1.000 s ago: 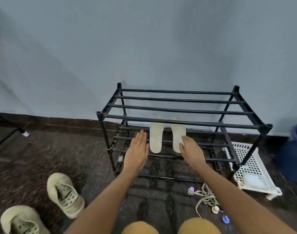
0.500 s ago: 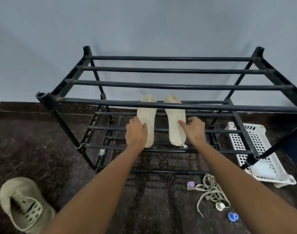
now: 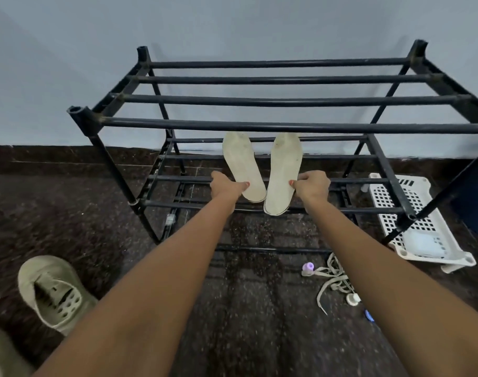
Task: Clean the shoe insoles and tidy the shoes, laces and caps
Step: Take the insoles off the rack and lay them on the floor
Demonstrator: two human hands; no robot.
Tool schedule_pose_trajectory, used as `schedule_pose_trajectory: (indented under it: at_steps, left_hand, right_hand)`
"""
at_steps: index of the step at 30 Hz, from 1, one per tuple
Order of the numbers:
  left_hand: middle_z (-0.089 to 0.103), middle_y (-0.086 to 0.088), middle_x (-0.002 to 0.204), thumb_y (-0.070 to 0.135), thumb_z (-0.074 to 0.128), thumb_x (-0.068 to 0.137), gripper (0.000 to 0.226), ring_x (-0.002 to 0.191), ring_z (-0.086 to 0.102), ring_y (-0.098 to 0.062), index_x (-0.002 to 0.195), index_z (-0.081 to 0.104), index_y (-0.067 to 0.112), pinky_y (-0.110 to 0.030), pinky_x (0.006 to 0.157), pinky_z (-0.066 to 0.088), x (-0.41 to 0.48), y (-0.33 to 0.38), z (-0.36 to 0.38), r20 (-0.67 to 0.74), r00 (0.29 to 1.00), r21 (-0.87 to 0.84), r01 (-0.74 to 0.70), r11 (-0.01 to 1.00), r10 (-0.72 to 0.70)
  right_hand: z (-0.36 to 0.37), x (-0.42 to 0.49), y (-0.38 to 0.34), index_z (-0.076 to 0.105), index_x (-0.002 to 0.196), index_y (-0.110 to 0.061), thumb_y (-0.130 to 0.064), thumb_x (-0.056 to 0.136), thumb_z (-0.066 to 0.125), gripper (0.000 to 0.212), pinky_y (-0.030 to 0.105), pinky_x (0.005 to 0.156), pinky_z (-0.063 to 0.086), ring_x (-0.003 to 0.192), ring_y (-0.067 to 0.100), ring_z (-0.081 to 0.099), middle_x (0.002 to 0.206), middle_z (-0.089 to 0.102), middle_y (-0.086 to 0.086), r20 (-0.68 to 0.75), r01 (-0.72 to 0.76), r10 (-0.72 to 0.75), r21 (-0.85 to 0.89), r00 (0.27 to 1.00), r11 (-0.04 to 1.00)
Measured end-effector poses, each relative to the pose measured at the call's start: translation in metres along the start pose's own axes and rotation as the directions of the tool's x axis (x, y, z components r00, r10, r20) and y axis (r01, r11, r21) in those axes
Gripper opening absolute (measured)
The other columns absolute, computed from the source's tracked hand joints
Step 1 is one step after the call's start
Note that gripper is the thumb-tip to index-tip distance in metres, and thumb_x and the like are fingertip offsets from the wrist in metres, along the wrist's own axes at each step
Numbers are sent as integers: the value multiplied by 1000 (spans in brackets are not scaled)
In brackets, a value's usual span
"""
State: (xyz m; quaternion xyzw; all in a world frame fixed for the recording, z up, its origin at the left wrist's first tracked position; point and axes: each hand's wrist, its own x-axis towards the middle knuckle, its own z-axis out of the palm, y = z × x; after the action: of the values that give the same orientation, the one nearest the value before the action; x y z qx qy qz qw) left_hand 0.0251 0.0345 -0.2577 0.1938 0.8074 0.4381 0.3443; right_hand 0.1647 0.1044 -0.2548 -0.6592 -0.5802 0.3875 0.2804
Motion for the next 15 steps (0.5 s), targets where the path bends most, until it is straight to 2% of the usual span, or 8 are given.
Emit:
schedule_pose_trajectory:
  at_steps: [2, 4, 7, 10, 15]
  left_hand:
    - [40, -20, 138, 7, 72, 80, 68, 122, 46, -36, 133, 30, 0, -44, 100, 44, 0, -1, 4, 34, 999, -57, 21, 998, -19]
    - [41, -20, 137, 1, 69, 80, 63, 119, 48, -36, 131, 32, 0, -45, 91, 50, 2, -1, 9, 47, 998, -127, 39, 991, -33]
    - [45, -19, 134, -1, 65, 84, 49, 119, 50, -35, 126, 40, -1, -35, 76, 54, 4, 3, 16, 62, 998, -218, 42, 975, -30]
    - [51, -18, 130, -2, 59, 87, 35, 117, 52, -34, 121, 50, -1, -34, 79, 54, 4, 9, 19, 92, 996, -265, 28, 964, -4]
    - [56, -17, 124, -7, 55, 88, 39, 113, 56, -31, 125, 47, 2, -33, 74, 54, -5, -2, 5, 115, 992, -342, -7, 940, 49]
  right_hand:
    - [-4, -1, 1, 63, 72, -7, -8, 81, 65, 10, 42, 89, 49, 95, 32, 61, 104, 66, 16, -1, -23, 23, 17, 1000, 1000]
    - [-7, 1, 1, 66, 78, -7, -9, 81, 65, 4, 41, 89, 49, 96, 31, 61, 105, 66, 15, 0, -35, 35, 33, 999, 999]
    - [-10, 6, 4, 69, 90, -8, -10, 82, 65, 10, 38, 87, 50, 94, 29, 62, 106, 66, 11, 16, -49, 48, 44, 999, 998]
    - [-11, 11, 11, 68, 92, -10, -8, 81, 65, 12, 44, 85, 53, 93, 27, 62, 106, 66, 11, 36, -72, 69, 97, 997, 993]
    - [-14, 4, 25, 64, 76, -18, -4, 78, 67, 15, 46, 82, 53, 90, 26, 64, 95, 68, 8, 86, -54, 38, 196, 996, 979]
